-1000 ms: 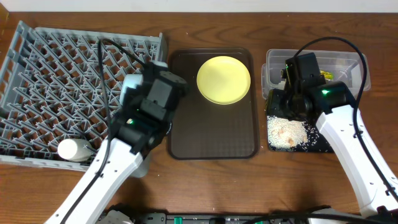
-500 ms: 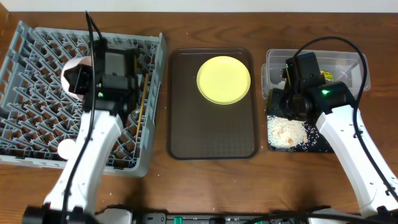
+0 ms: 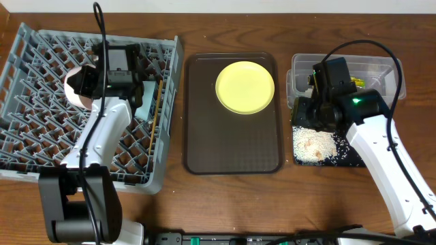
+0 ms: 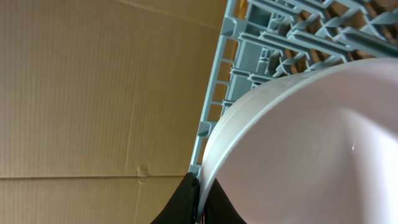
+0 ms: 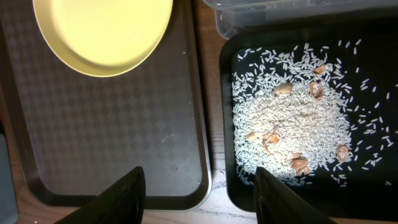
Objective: Sort waste into correct bins and load items into the dishwasher
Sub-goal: 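Carry the white bowl to the dish rack and set it in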
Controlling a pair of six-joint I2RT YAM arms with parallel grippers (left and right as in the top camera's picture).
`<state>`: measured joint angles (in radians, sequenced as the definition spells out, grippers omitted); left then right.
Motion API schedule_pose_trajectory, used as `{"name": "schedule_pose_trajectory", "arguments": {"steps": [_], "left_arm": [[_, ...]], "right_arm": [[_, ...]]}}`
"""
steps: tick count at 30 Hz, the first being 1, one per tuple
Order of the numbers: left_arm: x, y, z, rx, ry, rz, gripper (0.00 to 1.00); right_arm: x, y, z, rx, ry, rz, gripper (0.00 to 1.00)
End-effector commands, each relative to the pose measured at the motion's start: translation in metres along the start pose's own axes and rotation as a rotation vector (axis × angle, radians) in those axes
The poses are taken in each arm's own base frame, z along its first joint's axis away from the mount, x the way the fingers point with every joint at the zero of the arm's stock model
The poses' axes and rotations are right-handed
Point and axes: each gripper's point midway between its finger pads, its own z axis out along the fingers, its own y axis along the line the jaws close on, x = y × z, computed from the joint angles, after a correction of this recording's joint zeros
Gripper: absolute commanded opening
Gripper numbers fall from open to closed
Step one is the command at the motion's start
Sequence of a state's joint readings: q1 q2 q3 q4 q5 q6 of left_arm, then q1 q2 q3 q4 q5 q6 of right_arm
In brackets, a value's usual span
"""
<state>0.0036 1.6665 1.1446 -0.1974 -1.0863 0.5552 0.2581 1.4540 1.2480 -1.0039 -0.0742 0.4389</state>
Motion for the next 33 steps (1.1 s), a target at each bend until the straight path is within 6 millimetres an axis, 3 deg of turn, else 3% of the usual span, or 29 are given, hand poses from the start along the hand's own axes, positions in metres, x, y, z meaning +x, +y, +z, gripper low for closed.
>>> {"name": "schedule_pose_trajectory", "arguments": {"steps": [1, 10, 16, 20, 23, 27, 30, 33], "left_arm": [[0.008, 0.0, 0.005, -0.027, 0.022, -0.007, 0.07], [0.012, -0.023, 0.009, -0.008, 0.032, 0.022, 0.07], [0.001, -0.034, -0.006, 0.007, -0.012, 0.034, 0.08], [-0.004, -0.038, -0.014, 0.015, -0.035, 0.042, 0.13], [-0.006, -0.04, -0.019, 0.016, -0.047, 0.047, 0.27], [-0.009, -0.042, -0.026, 0.014, -0.059, 0.057, 0.57], [-0.013, -0.033, -0.037, 0.004, -0.084, -0.01, 0.68], [-0.018, -0.018, -0.05, 0.015, -0.121, -0.096, 0.73]], "right_arm": [[0.0, 0.004, -0.005, -0.008, -0.014, -0.021, 0.54], [0.001, 0.004, -0.005, -0.008, -0.013, -0.021, 0.54], [0.001, 0.003, -0.005, -0.007, -0.011, -0.021, 0.54], [0.001, 0.003, -0.005, -0.007, -0.011, -0.021, 0.54], [0.002, 0.003, -0.005, -0.006, -0.009, -0.021, 0.53], [0.003, 0.003, -0.005, -0.004, -0.004, -0.02, 0.53], [0.003, 0.003, -0.005, -0.004, -0.003, -0.021, 0.53], [0.003, 0.002, -0.005, -0.004, -0.002, -0.021, 0.53]]}}
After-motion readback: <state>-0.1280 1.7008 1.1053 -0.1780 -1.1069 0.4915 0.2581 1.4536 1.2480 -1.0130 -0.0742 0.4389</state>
